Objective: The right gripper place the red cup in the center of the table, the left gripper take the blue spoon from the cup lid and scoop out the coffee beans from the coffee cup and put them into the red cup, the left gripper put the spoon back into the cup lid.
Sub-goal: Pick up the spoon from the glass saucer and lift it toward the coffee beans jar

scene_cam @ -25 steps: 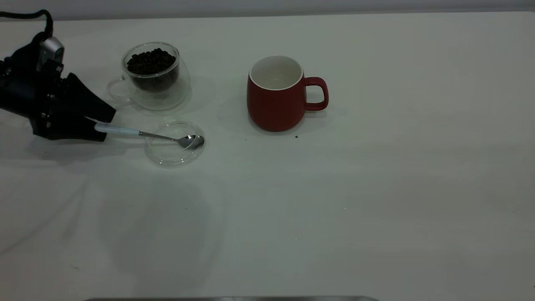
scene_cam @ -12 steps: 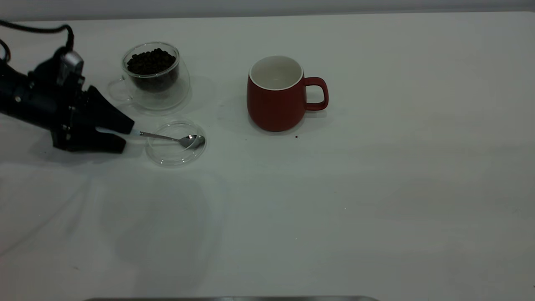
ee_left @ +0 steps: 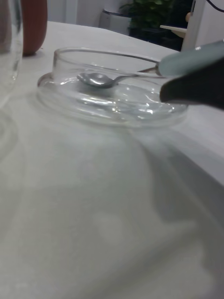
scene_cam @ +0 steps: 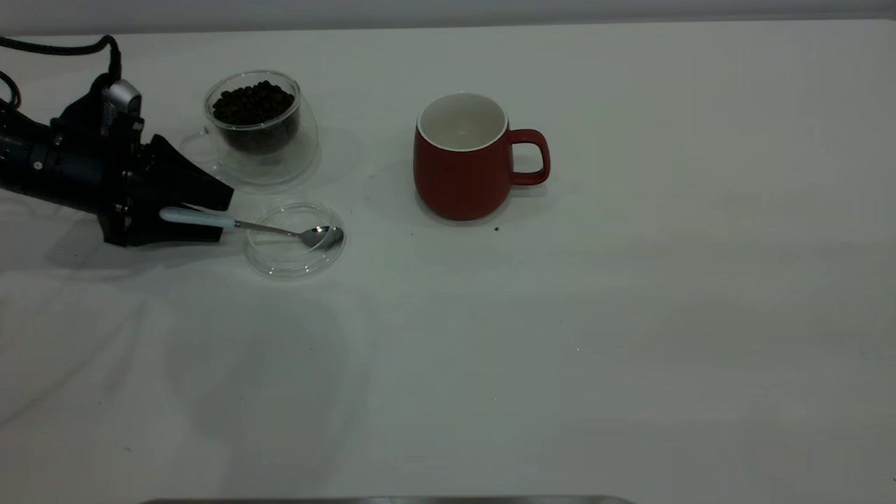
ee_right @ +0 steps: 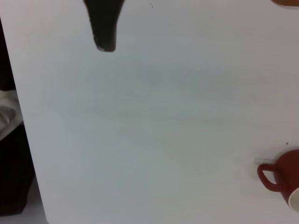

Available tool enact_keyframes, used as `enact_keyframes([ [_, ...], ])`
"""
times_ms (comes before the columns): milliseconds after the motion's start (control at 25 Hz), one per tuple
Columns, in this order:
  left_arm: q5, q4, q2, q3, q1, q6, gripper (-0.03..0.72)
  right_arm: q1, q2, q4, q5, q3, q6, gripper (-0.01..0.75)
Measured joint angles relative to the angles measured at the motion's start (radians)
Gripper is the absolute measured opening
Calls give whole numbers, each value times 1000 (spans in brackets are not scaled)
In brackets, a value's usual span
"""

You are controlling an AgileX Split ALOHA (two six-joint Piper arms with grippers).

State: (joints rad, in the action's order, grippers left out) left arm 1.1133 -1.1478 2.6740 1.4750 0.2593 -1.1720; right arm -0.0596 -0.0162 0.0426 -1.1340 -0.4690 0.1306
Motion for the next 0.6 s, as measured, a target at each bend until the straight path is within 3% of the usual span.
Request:
enact_keyframes([
  [360, 3, 0, 0, 0, 0, 0, 260, 0, 0, 0, 0, 0, -1, 591],
  [600, 20, 0, 0, 0, 0, 0, 166, 0, 0, 0, 0, 0, -1, 591],
])
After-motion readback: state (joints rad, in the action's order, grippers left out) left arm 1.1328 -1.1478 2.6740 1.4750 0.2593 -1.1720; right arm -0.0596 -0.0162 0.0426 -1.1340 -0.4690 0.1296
